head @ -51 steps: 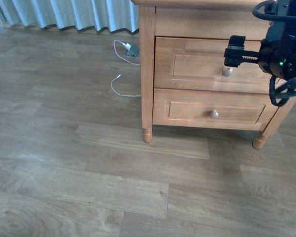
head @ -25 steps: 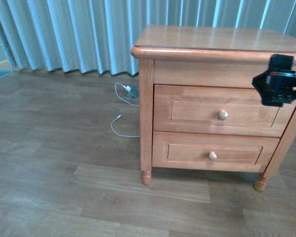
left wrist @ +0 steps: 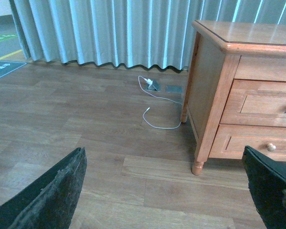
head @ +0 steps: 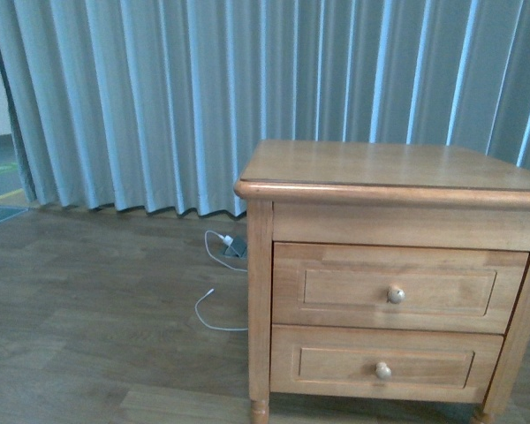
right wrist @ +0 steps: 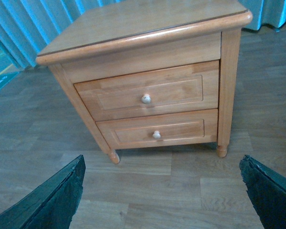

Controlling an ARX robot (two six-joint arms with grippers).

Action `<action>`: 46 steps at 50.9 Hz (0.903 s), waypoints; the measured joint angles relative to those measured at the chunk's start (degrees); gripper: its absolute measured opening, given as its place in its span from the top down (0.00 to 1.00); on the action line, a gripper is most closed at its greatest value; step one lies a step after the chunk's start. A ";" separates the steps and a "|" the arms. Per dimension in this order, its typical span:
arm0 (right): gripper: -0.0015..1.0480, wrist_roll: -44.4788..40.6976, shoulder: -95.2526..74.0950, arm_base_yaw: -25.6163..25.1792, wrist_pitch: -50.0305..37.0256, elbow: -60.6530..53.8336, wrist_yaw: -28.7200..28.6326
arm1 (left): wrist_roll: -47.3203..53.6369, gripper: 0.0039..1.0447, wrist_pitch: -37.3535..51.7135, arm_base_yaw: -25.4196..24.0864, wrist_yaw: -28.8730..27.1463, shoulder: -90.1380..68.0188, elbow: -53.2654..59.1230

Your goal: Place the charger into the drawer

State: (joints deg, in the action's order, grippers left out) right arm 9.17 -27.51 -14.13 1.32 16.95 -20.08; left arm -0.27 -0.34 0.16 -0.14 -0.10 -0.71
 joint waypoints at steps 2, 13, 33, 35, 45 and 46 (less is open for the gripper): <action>0.08 0.20 0.52 -0.15 0.02 0.00 -0.09 | 0.00 0.05 0.00 0.00 0.00 0.00 0.00; 0.18 -3.41 2.40 1.60 -8.83 -3.78 6.60 | 0.00 0.05 0.00 0.00 0.00 0.00 0.00; 0.86 -8.76 10.99 13.44 -12.55 -11.78 19.52 | 0.00 0.05 0.02 0.00 0.00 0.00 0.00; 0.93 -8.90 11.65 13.77 -12.37 -12.07 19.58 | 0.00 0.05 0.00 0.00 0.00 0.00 0.00; 0.98 -9.07 14.45 13.90 -11.08 -13.55 19.93 | 0.00 0.05 0.00 -0.02 0.00 0.00 0.00; 0.98 -9.07 14.84 13.90 -10.86 -13.75 19.93 | 0.00 0.05 0.00 0.00 0.00 0.00 0.00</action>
State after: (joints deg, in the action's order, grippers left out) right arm 0.10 -12.67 -0.23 -9.54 3.20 -0.14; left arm -0.27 -0.34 0.16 -0.14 -0.10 -0.71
